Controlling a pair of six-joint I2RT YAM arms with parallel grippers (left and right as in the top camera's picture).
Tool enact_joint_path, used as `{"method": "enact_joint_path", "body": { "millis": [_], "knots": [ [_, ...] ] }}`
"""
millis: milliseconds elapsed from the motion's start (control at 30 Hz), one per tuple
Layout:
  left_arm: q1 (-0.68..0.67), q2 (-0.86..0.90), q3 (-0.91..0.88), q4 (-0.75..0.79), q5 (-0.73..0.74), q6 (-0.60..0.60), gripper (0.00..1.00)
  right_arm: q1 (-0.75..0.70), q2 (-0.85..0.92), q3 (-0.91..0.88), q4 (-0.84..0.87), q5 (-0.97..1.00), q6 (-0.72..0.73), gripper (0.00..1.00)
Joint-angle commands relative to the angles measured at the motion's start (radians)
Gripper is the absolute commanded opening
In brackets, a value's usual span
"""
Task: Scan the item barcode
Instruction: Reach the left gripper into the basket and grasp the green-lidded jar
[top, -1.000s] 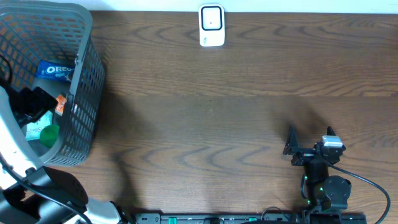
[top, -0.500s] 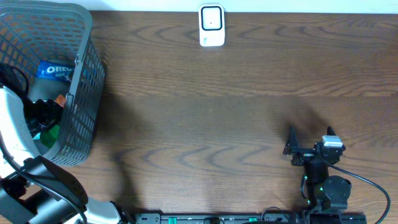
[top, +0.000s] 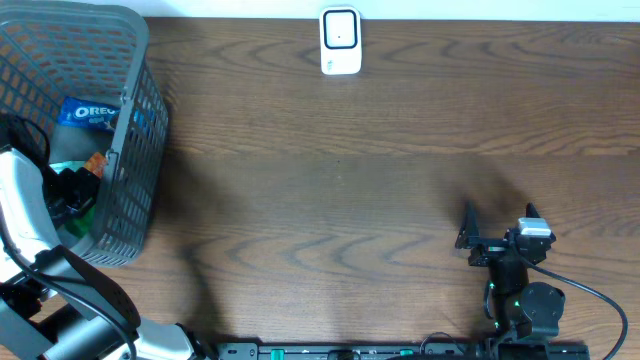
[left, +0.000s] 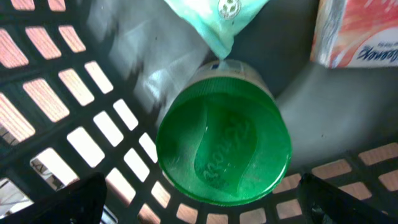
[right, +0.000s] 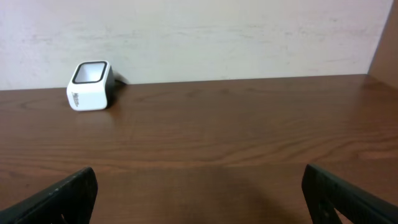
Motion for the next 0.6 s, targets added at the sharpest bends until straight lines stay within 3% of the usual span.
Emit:
{"method": "enact_joint_path", "body": {
  "millis": [0, 567],
  "knots": [
    [0.003, 0.005, -0.003, 0.016, -0.017, -0.002, 0.98, 0.005, -0.003, -0.001, -0.005, 0.001, -0.012, 0.99],
    [0.003, 0.018, -0.126, 0.153, -0.016, -0.001, 0.98, 0.005, -0.003, -0.001, -0.005, 0.001, -0.012, 0.99]
  ]
}}
